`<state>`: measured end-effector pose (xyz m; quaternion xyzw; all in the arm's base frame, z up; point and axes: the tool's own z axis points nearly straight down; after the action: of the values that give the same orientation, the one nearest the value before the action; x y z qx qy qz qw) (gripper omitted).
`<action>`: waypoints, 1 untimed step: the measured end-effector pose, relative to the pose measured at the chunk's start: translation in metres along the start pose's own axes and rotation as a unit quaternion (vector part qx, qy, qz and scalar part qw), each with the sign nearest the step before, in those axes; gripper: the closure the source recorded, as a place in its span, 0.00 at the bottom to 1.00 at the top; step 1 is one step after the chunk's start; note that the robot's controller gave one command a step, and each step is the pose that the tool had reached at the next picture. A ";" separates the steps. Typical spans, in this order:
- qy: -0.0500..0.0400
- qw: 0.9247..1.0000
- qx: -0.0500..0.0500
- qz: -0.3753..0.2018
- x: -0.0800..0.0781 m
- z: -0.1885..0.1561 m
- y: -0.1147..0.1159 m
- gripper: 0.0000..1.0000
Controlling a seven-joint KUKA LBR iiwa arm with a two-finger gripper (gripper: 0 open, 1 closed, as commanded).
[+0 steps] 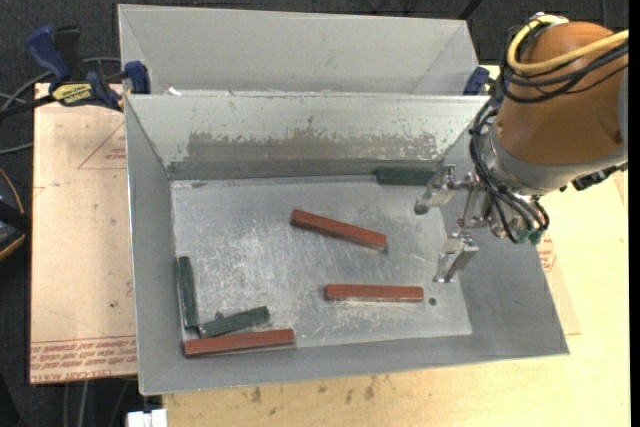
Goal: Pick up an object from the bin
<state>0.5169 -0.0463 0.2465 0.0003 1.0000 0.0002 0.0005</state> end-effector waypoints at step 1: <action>0.000 1.000 0.000 0.000 0.000 0.000 0.000 0.00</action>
Offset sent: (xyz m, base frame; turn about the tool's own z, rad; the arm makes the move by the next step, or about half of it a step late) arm -0.0132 0.0228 -0.1765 -0.1832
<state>0.5170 -0.0462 0.2464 0.0000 1.0000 0.0002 0.0006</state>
